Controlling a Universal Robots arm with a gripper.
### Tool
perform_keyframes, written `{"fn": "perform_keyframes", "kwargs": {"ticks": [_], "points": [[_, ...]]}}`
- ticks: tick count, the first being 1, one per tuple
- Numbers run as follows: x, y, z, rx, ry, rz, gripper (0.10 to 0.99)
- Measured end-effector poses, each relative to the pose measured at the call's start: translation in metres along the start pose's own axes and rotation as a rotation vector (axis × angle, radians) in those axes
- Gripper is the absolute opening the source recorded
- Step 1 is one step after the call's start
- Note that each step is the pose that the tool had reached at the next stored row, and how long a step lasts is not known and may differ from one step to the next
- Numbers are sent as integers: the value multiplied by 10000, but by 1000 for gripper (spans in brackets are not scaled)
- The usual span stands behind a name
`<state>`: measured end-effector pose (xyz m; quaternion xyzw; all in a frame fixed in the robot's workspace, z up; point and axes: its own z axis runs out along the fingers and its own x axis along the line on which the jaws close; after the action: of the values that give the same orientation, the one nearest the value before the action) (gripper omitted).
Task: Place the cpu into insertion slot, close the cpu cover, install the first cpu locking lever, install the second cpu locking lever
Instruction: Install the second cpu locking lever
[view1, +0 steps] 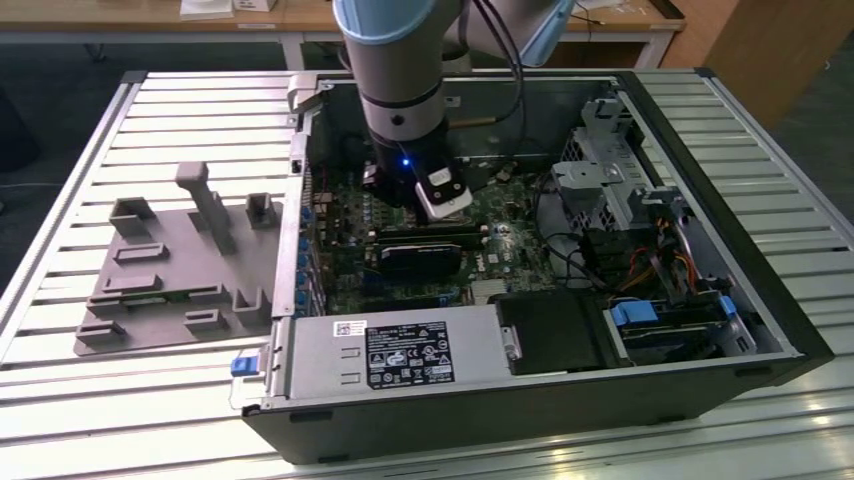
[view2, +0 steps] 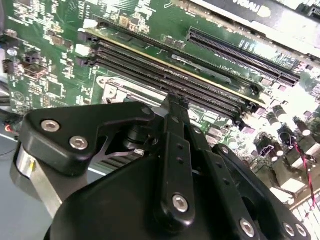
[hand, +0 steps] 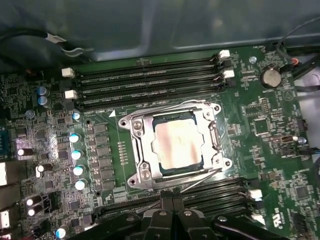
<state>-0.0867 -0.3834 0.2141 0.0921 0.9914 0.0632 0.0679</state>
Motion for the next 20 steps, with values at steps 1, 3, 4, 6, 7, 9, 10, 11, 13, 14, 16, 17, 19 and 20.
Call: {"fn": "perform_keyframes", "kwargs": {"ticks": [1, 3, 4, 6, 7, 9, 10, 11, 13, 14, 16, 17, 19, 20], "points": [[9, -3, 11, -6, 1, 1, 102], [25, -9, 30, -12, 2, 2, 102], [31, -11, 38, -12, 2, 2, 102], [39, -14, 54, -15, 3, 2, 102], [46, -17, 63, -27, 6, 5, 102], [61, -22, 79, -117, 23, 18, 102], [66, -27, 84, -167, 30, 23, 102], [70, -36, 84, -184, 33, 25, 102], [79, -59, 81, -202, 35, 29, 102], [84, -71, 79, -210, 37, 30, 102], [94, -91, 78, -249, 43, 34, 102], [100, -99, 80, -283, 49, 39, 102], [112, -113, 86, -396, 68, 55, 102], [117, -120, 89, -458, 79, 65, 102]]}}
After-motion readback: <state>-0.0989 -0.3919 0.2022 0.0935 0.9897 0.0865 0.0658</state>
